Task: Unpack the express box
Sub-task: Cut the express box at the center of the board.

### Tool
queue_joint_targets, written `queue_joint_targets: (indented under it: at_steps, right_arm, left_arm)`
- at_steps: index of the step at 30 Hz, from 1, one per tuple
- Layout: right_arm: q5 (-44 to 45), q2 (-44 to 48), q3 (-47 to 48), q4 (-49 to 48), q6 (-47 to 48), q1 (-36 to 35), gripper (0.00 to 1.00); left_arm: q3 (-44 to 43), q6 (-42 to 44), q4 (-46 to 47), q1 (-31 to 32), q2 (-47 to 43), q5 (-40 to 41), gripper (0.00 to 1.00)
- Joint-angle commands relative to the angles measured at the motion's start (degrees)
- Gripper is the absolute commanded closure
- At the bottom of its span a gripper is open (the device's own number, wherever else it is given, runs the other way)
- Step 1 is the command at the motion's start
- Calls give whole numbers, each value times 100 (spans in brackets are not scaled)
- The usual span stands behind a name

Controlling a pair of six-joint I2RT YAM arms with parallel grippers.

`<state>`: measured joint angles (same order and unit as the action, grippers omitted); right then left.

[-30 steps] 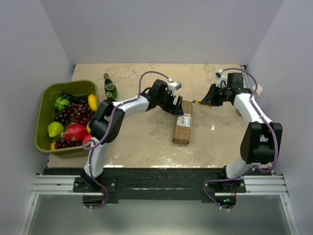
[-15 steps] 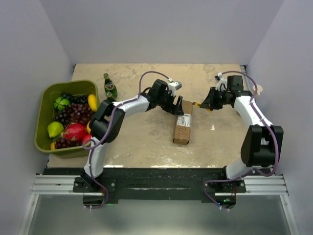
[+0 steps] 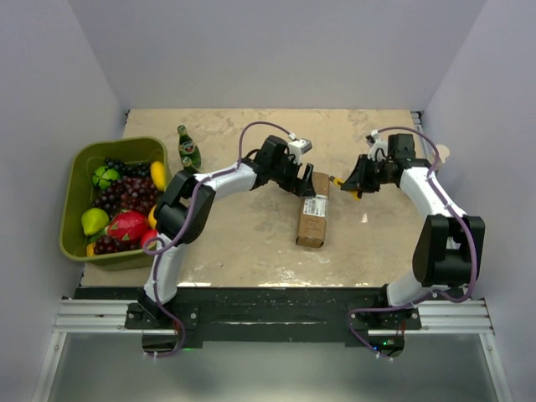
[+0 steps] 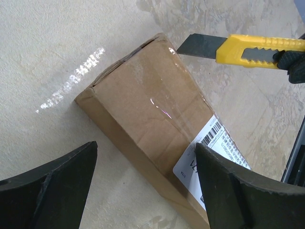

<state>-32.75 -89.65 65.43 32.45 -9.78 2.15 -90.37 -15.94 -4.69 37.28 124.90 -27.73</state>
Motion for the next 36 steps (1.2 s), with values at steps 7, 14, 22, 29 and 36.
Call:
queue_joint_targets:
  at_steps: [7,14,22,29,36]
  right_arm:
    - [-495,360,-258,675,73,-75,100]
    - [-601,369,-399,737,99,-75,100]
    - [-689,457,-619,842,196,-127,100]
    - [-750,518,-742,886,231,-171,100]
    - [-794,571,-839,939,249,-171,100]
  left_arm:
    - [-7,241,-296,34,386,523,12]
    - [-7,267,-305,25,430,566,12]
    - [-121,294,-287,-19,544,584,12]
    - [-227,346,-278,-19,623,646,12]
    - [-209,390,-296,-36,614,681,12]
